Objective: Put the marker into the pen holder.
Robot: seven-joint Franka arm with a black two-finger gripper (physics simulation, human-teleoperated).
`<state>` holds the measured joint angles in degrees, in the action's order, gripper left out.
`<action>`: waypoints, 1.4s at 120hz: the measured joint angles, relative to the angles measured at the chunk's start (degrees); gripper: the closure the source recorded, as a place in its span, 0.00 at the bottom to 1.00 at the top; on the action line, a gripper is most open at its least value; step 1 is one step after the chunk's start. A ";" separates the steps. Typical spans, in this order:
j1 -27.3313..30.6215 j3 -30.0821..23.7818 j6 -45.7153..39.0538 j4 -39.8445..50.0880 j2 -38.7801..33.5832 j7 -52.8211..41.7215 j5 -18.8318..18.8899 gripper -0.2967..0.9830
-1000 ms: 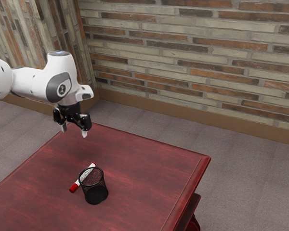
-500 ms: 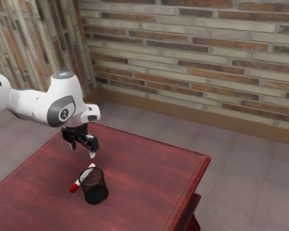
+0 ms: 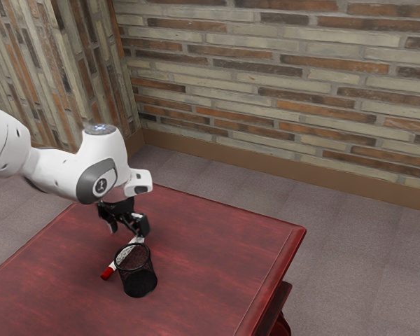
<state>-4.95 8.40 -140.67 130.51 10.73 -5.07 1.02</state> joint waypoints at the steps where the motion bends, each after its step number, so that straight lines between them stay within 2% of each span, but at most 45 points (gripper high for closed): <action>1: 0.01 -0.01 -0.05 -0.16 0.20 -0.01 0.00 0.23; 78: 0.02 0.10 -2.49 0.26 3.47 -0.19 -0.67 0.23; 105: 0.02 0.20 -2.73 0.08 3.29 -0.33 -0.90 0.39; 168: 0.02 0.49 -2.63 0.02 3.14 -0.52 -0.94 0.63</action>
<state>-4.93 8.89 -143.30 130.54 13.87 -5.59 0.08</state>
